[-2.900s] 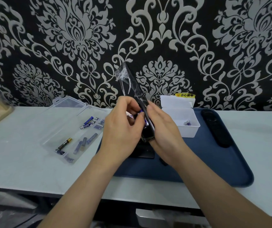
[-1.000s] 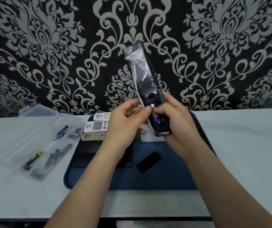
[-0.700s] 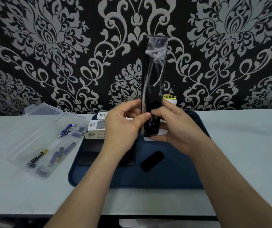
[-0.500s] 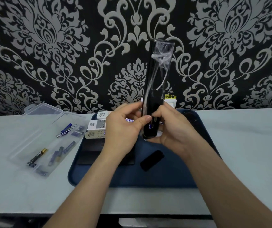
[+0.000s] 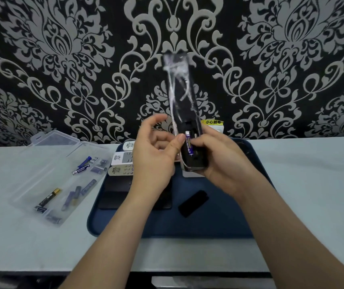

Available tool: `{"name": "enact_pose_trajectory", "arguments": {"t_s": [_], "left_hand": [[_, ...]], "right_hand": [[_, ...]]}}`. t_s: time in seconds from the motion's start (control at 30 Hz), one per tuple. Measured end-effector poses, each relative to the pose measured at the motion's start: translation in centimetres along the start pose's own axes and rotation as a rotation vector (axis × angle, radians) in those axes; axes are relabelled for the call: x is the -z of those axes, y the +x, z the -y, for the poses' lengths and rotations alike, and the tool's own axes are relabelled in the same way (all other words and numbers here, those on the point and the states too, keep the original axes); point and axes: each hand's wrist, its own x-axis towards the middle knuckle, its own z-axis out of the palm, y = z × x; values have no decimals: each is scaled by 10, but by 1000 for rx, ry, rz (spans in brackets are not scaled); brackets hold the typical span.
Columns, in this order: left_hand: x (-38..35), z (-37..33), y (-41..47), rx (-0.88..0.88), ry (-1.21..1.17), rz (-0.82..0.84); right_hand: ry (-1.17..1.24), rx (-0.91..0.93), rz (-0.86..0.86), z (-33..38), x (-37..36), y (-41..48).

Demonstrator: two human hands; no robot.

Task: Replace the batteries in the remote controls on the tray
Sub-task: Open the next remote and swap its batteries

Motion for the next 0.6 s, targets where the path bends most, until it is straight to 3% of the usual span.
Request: {"name": "enact_pose_trajectory", "arguments": {"t_s": [0.07,0.13,0.23,0.43,0.6], "left_hand": [[2,0,-1,-71,81,-37],[7,0,0,-323,395,-15],[14,1,2,-672,798,154],[21,-3,-5,-784,1003,361],[25,-7,-8,-880,981,416]], "right_hand": [[-33,13,18,0,1,0],[-86,20,-17,1,0,-2],[-81,25,-38,5,0,-4],[-59,3,-25,20,7,-13],[-132,-64,4,22,10,-18]]}}
